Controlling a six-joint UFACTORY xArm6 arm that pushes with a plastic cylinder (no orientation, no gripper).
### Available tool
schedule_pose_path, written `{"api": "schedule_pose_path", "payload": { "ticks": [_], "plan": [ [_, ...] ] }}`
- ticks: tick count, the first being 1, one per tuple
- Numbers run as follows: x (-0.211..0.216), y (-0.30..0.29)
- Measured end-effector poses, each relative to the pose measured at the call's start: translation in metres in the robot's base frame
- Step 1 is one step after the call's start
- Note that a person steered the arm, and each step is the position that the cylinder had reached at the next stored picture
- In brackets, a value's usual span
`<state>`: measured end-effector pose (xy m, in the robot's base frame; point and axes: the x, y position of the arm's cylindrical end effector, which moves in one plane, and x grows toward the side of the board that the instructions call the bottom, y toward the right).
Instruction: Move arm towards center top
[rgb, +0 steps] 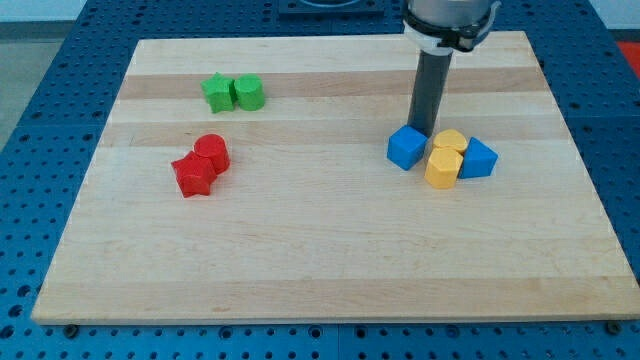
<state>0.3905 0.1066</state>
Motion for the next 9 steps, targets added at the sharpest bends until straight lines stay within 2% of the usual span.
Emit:
{"api": "schedule_pose_path", "payload": {
  "ticks": [2,4,9],
  "plan": [
    [-0.024,-0.006],
    [-0.031,-0.017],
    [-0.098,-0.034]
  ]
}}
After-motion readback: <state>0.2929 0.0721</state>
